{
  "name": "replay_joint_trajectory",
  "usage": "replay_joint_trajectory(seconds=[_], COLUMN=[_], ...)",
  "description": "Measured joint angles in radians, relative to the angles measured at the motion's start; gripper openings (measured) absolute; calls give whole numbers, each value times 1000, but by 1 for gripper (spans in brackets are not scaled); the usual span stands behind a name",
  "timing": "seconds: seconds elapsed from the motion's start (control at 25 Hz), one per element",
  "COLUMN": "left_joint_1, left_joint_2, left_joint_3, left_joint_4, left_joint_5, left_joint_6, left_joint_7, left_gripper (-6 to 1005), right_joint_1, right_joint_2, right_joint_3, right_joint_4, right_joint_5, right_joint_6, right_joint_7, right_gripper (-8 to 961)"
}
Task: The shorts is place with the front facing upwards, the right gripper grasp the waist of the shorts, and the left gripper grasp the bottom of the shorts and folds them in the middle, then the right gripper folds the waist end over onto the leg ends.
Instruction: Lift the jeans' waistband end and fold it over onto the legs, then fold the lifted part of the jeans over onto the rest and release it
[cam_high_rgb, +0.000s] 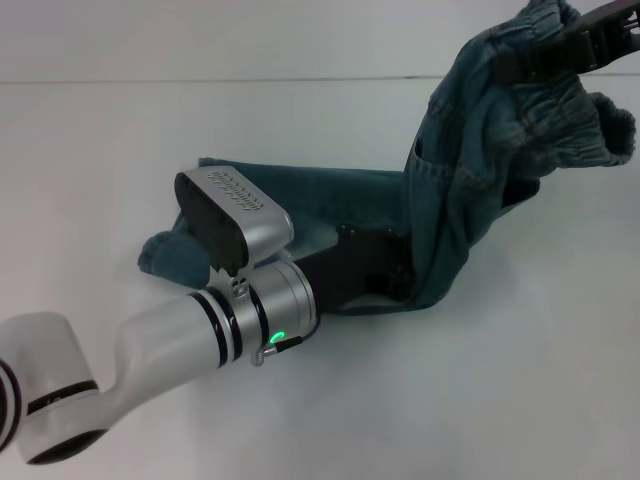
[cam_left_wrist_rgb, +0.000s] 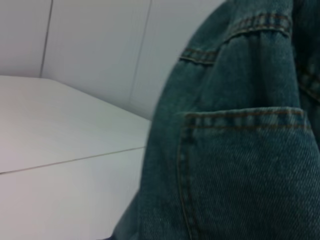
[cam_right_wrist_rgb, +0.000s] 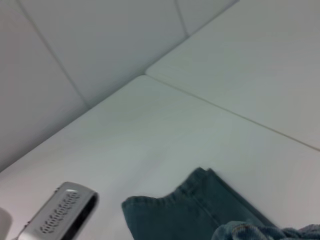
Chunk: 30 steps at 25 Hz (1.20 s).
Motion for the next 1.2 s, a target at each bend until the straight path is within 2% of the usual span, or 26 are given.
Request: replay_joint_trajectory(seconds=[0.2, 0.56, 0.76, 0.96, 1.2], left_joint_1=[-4, 2, 89, 202, 272], left_joint_2=[0, 0, 1, 5, 6], left_joint_3=[-117, -276, -346, -382, -445], left_joint_4=[-22, -82, -22, 95, 177], left_joint_5=[143, 337, 352, 349, 346], left_joint_6=[-12, -40, 13, 150, 210], left_joint_7=[1, 26, 36, 16, -6], left_gripper=[2, 1, 1, 1, 1], right_joint_1=[19, 29, 17, 8, 26], right_joint_2=[-1, 0, -10, -14, -15], right_joint_3=[-6, -11, -21, -21, -27], right_joint_4=[-2, 6, 17, 26, 79], right_joint_5=[1, -4, -8, -31, -35], right_joint_6=[-3, 4, 10, 20, 46], right_joint_7=[4, -4, -9, -25, -66], right_gripper=[115, 112, 111, 110, 111])
